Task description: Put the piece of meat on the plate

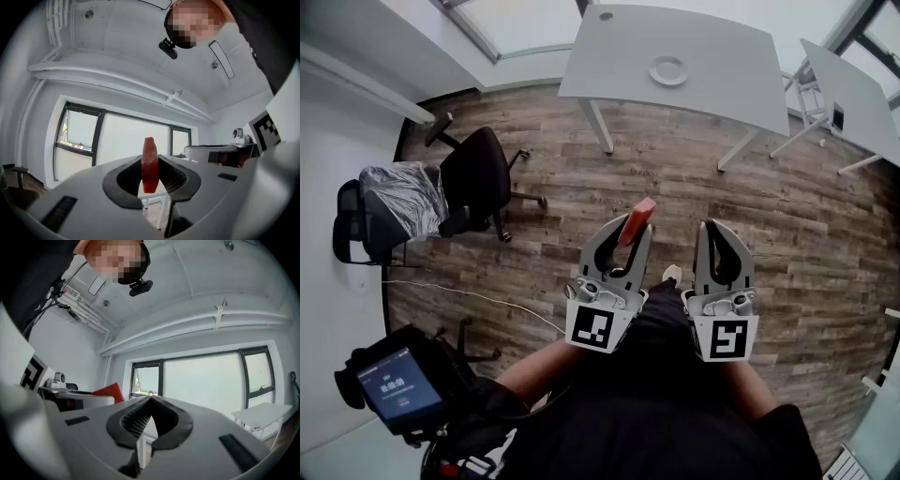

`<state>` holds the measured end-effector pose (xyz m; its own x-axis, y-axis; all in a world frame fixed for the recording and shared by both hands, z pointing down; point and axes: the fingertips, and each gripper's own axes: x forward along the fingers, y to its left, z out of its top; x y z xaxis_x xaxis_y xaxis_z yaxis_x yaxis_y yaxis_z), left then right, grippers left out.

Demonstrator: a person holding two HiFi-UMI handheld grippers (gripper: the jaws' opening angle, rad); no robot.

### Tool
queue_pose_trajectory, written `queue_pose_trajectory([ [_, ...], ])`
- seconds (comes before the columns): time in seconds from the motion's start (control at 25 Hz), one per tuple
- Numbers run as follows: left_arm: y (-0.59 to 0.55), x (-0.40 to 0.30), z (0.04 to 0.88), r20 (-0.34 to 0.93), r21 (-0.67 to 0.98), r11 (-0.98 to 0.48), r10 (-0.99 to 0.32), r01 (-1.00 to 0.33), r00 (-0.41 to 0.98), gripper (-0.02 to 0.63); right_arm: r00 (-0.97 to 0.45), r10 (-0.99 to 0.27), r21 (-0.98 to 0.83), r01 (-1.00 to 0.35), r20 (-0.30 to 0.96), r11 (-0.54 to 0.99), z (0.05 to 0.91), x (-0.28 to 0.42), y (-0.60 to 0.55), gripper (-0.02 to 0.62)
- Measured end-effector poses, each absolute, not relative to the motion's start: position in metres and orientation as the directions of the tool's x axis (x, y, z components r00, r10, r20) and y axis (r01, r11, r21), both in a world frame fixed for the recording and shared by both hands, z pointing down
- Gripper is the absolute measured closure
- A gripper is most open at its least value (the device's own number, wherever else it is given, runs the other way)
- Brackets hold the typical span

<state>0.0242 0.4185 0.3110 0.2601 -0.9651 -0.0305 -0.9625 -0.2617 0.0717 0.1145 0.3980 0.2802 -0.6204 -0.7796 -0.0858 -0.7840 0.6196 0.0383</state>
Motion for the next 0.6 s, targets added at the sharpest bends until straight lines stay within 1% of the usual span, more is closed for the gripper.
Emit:
queue_pose_trajectory([
  [0.12,0.418,0.023,0.310,-0.032,0.075,-0.259,-0.966,-0.963,0.257,0.509,-0.614,-0.785,0.067,-0.789,-0.079,0.611,0.281,0.116,0.398,0.591],
  [0.32,0.418,0.025,0.313,-0.029,0.087,-0.237,-0.971,-0.968,0.235,0.509,-0.623,-0.776,0.027,-0.781,-0.101,0.624,0.280,0.123,0.401,0.591],
  [0.44,0.418,0.027,0.315,-0.030,0.085,-0.221,-0.975,-0.972,0.219,0.509,-0.619,-0.782,0.039,-0.785,-0.071,0.618,0.290,0.133,0.395,0.591],
  [0.6,0.417,0.027,0.316,-0.031,0.094,-0.196,-0.981,-0.976,0.194,0.509,-0.617,-0.786,0.010,-0.787,-0.042,0.617,0.299,0.148,0.385,0.591],
])
